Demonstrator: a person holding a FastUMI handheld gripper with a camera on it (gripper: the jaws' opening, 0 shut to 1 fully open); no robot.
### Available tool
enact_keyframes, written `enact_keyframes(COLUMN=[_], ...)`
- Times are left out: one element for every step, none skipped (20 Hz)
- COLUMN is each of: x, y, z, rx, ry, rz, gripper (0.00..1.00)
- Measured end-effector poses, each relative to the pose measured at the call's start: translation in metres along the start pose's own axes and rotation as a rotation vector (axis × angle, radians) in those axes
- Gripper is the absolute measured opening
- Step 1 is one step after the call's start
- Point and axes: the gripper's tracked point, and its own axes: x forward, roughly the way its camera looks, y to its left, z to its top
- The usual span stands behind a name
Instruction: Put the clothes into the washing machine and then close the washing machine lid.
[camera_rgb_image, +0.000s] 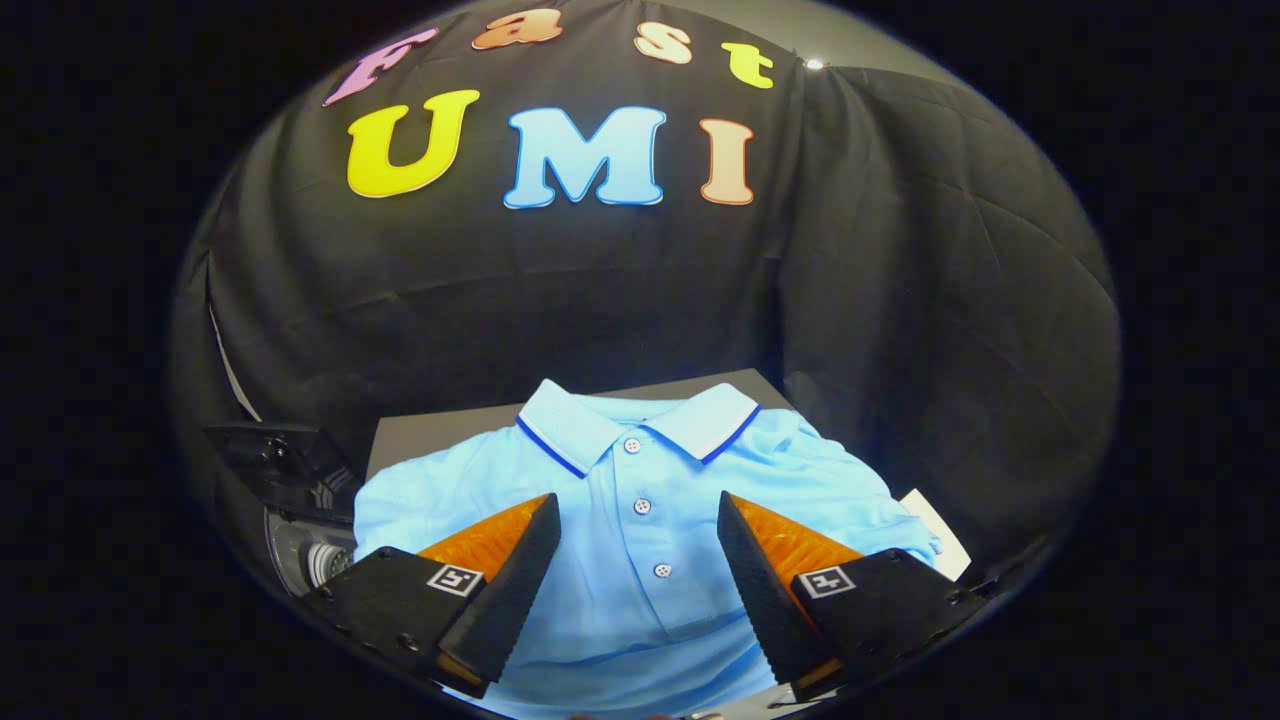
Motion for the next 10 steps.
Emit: enact_keyframes(x=[0.003,0.006,0.007,0.01,0.011,0.011,0.011,0.011,0.013,0.013], y=[0.001,0.0,0.002,0.003,0.004,0.004,0.004,0.004,0.005,0.007], z=[-0.005,-0.01,-0.013,-0.016,-0.017,-0.017,-0.017,-0.018,-0.018,-0.018], rx=[-0.002,-0.005,-0.006,-0.006,-0.004,0.005,0.012,0.021,0.032,0.048], ry=[0.027,0.052,0.071,0.084,0.096,0.104,0.113,0.121,0.13,0.138], rz=[0.003,0.006,0.013,0.019,0.024,0.029,0.034,0.042,0.053,0.073], gripper=[0.98,0.98,0.98,0.98,0.98,0.98,0.98,0.98,0.98,0.98])
